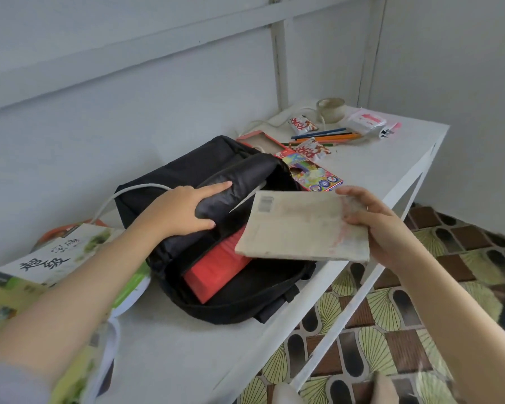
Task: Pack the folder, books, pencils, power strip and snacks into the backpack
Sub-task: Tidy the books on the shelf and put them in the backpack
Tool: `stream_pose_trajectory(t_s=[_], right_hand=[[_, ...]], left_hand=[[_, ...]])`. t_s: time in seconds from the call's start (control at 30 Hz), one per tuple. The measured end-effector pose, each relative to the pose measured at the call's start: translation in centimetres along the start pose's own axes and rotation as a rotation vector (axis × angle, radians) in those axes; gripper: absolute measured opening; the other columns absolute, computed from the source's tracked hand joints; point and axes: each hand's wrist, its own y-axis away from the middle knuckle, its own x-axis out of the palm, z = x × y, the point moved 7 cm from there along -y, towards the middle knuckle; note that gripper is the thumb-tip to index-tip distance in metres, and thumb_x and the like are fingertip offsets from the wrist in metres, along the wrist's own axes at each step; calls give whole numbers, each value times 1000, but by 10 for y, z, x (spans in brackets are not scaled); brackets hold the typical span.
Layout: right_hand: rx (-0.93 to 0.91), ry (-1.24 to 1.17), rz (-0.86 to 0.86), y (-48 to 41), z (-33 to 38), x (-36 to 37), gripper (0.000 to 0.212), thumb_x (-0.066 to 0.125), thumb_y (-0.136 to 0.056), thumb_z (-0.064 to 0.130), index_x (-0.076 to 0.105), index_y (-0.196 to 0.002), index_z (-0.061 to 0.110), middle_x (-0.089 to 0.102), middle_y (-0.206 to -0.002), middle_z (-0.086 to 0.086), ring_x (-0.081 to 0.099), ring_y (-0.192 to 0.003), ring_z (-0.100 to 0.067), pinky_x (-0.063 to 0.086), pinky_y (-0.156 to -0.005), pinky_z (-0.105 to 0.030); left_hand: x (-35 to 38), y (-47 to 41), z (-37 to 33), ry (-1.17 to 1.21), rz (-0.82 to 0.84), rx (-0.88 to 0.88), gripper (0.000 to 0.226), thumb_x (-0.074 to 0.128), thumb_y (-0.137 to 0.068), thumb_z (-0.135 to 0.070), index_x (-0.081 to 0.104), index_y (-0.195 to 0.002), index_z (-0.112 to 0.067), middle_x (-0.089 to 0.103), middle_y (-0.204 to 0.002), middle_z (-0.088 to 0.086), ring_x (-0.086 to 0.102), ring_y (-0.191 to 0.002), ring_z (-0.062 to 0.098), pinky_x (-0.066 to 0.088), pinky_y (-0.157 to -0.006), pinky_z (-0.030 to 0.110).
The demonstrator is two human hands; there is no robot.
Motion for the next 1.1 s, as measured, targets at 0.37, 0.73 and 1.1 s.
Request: stream_pose_trajectory(t_s=[0.37, 0.73, 1.1], right_hand=[[88, -40, 30, -18, -11, 53, 48, 35, -88, -15, 62, -98, 23, 54, -109, -5, 60, -85, -20, 56, -58, -28], [175, 363, 189, -68, -32, 122, 70, 54, -82, -14, 33, -138, 23, 45, -106, -8, 59, -83, -20, 57, -68, -28], [-414, 1676, 0, -43, -26, 138, 46, 37, -97, 40, 44, -136, 16, 45, -140, -9, 40, -128, -28, 32, -102, -41]], left_hand=[[-51, 6, -14, -107, -193, 69, 73, 54, -83, -12, 27, -136, -55, 34, -73, -5, 48, -72, 22, 42, -65, 33], [-60, 4, -12, -131, -204, 48, 71, 52, -84, -11, 29, -135, -55, 28, -73, -10, 43, -71, 20, 44, -66, 35], [-58, 1, -5, -119, -176, 25, 71, 53, -84, -12, 30, -134, -56, 30, -73, -9, 41, -70, 17, 40, -65, 31]])
